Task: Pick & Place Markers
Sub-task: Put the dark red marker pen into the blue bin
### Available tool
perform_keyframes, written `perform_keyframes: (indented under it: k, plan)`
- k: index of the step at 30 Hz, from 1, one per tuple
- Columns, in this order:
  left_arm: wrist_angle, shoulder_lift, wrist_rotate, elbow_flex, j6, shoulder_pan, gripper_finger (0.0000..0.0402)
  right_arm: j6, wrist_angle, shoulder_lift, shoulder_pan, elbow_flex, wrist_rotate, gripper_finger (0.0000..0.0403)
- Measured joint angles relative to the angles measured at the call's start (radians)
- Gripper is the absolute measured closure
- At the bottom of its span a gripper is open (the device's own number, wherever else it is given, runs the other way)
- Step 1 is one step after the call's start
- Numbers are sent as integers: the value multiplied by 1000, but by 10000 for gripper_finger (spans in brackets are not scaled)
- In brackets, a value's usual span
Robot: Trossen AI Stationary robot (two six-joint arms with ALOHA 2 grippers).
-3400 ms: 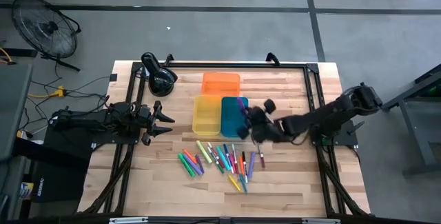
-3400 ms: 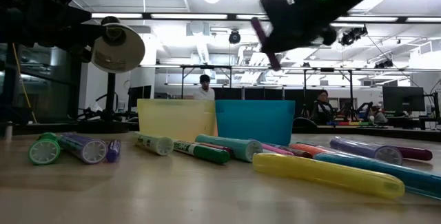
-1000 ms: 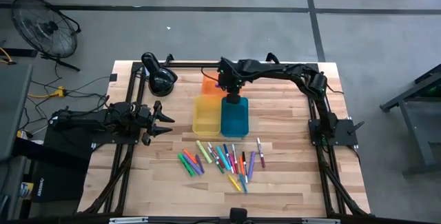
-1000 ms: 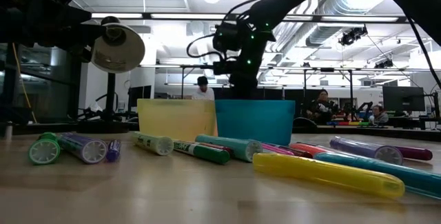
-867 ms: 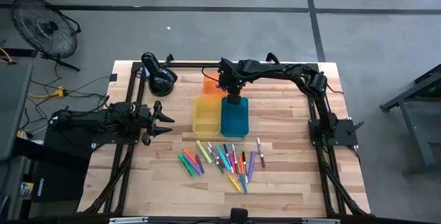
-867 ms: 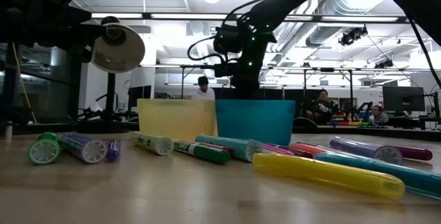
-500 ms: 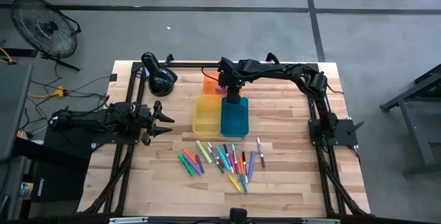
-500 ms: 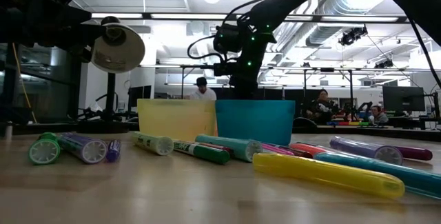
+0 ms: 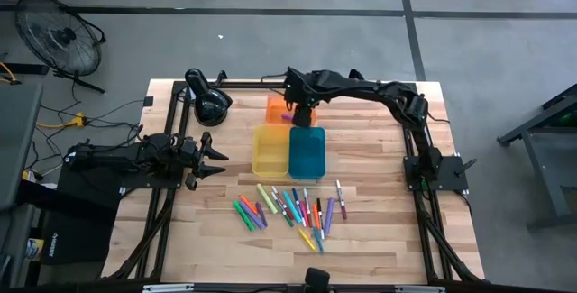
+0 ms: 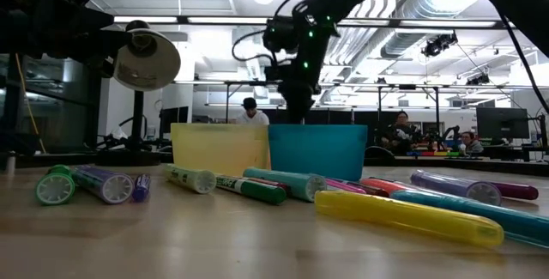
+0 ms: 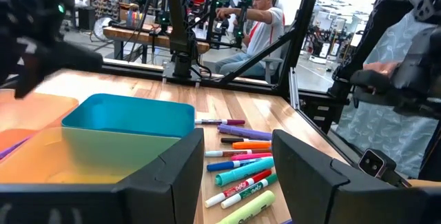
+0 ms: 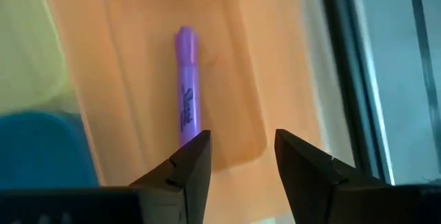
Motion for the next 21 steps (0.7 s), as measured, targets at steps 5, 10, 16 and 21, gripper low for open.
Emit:
perform_keyframes:
  k: [5, 10, 16, 21]
  plan:
    - [0, 0, 0, 0, 0, 0, 232, 162, -154, 0, 0, 112, -81, 252]
    - [0, 0, 0, 0, 0, 0, 232, 278, -331, 0, 4, 194, -236, 253]
    - [0, 0, 0, 0, 0, 0, 232, 301, -596, 0, 64, 212, -251, 252]
    - [0, 0, 0, 0, 0, 0, 232, 334, -694, -11, 165, 155, -194, 253]
